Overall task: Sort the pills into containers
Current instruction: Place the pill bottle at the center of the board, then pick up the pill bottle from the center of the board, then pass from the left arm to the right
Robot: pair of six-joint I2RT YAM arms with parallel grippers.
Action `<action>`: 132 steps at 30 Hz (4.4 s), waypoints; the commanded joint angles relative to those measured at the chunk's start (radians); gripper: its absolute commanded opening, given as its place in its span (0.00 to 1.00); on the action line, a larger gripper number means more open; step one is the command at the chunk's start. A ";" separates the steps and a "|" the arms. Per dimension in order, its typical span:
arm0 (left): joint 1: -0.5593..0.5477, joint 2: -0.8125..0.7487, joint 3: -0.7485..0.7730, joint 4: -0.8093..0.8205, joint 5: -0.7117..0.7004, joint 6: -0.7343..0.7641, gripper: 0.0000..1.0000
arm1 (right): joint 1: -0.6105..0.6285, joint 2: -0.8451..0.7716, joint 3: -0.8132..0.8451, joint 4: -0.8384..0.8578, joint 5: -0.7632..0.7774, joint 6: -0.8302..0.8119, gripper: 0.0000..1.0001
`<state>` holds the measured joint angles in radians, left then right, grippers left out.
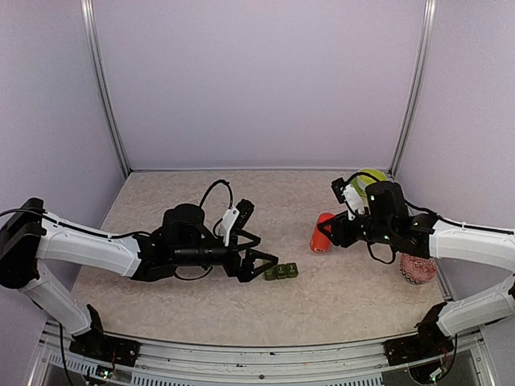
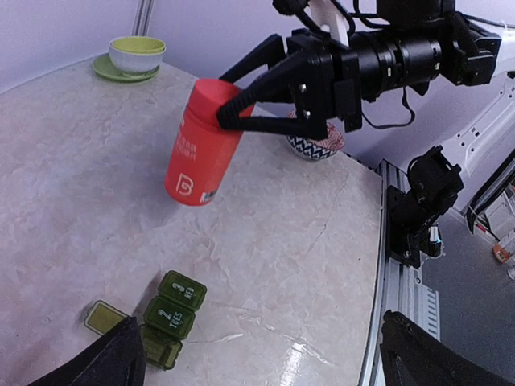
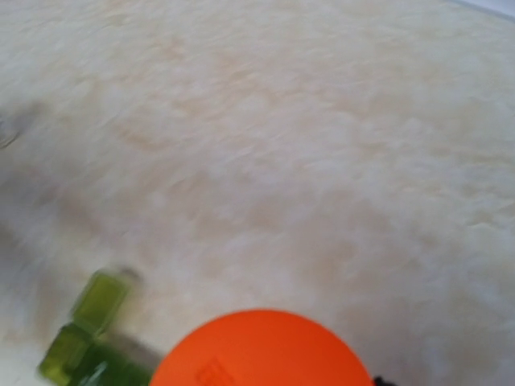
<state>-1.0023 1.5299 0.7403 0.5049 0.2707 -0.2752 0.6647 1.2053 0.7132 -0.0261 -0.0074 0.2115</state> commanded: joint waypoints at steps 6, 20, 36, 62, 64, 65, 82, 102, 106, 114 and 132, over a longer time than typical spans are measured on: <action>-0.012 -0.049 -0.006 -0.008 -0.013 0.080 0.99 | 0.107 -0.040 -0.063 -0.049 0.042 -0.001 0.46; -0.016 0.011 0.139 -0.100 -0.006 0.174 0.99 | 0.169 -0.010 -0.151 -0.002 0.095 0.003 0.50; -0.028 0.109 0.269 -0.165 0.051 0.320 0.99 | 0.183 -0.204 -0.189 -0.058 0.088 0.037 0.86; -0.046 0.553 0.765 -0.473 0.163 0.609 0.85 | 0.113 -0.432 -0.203 -0.385 0.433 0.452 0.96; -0.047 0.575 0.787 -0.477 0.174 0.613 0.84 | 0.110 -0.440 -0.213 -0.388 0.431 0.456 0.96; -0.047 0.586 0.798 -0.483 0.178 0.614 0.84 | 0.109 -0.445 -0.217 -0.388 0.429 0.457 0.96; -0.047 0.680 0.886 -0.472 0.200 0.591 0.67 | 0.105 -0.459 -0.249 -0.362 0.393 0.457 0.96; -0.022 0.592 0.857 -0.436 0.252 0.512 0.30 | 0.104 -0.496 -0.311 -0.208 0.279 0.295 0.97; -0.013 0.514 0.814 -0.425 0.256 0.475 0.30 | 0.105 -0.581 -0.373 -0.072 0.127 0.190 0.96; -0.004 0.326 0.660 -0.311 0.304 0.391 0.30 | 0.105 -0.732 -0.513 0.230 -0.176 0.101 0.97; -0.017 0.128 0.431 0.014 0.415 0.177 0.31 | 0.105 -0.705 -0.643 0.685 -0.354 -0.021 0.97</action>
<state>-1.0134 1.7073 1.2079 0.3496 0.6380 -0.0181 0.7757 0.5041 0.0925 0.5106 -0.3298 0.2253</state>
